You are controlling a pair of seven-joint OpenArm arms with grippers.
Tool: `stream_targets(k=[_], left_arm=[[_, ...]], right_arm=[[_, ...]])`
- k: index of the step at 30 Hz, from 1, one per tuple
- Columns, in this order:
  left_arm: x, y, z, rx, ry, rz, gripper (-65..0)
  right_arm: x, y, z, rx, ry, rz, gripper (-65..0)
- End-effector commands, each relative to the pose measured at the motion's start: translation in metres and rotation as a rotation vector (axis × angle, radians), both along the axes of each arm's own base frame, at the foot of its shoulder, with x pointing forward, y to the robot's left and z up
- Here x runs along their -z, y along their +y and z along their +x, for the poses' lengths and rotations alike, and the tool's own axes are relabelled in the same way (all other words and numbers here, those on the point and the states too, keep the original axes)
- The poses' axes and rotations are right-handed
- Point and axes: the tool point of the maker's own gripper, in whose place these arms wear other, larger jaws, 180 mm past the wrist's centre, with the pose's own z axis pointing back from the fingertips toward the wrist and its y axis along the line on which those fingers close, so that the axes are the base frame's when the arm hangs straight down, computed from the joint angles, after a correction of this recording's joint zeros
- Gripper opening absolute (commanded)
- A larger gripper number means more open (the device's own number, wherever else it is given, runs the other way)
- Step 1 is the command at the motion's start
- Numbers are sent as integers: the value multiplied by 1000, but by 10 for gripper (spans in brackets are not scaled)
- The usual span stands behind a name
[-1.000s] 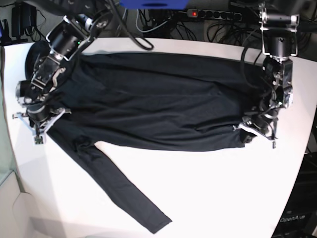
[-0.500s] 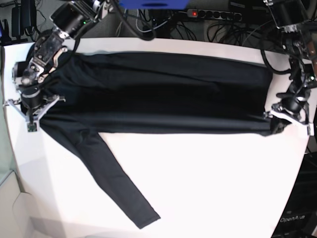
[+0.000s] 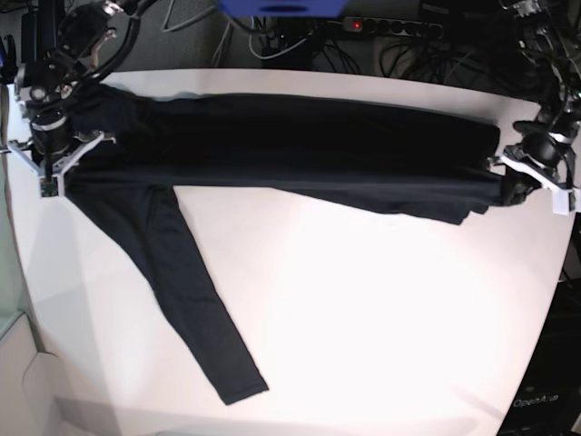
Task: Fold the T-shirt properly
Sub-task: 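Fold the gripped side over toward the shoulder edge with both grippers, then lower the folded edge onto the table and open both grippers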
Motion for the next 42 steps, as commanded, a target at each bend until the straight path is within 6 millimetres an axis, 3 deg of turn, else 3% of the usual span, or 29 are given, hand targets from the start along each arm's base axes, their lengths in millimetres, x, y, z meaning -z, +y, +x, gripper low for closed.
stream_targets(k=[1, 7, 18, 28, 33, 40, 42], left_arm=[[-8, 4, -3, 1, -30, 15, -650], [9, 15, -28, 6, 13, 25, -650], [55, 23, -49, -24, 128, -50, -650], [58, 24, -49, -27, 135, -56, -650], [59, 25, -49, -33, 134, -58, -650], [89, 33, -61, -69, 222, -64, -649], [95, 36, -60, -67, 253, -21, -590]], right_arm=[[-12, -7, -4, 0, -32, -24, -650], [-1, -6, -25, -3, 13, -13, -650], [38, -1, -53, 8, 121, 50, -650], [65, 0, -65, 28, 184, 100, -642], [67, -4, -65, 30, 194, 98, -557], [67, -4, -66, 31, 195, 98, -379], [67, -3, -65, 29, 192, 101, -347]])
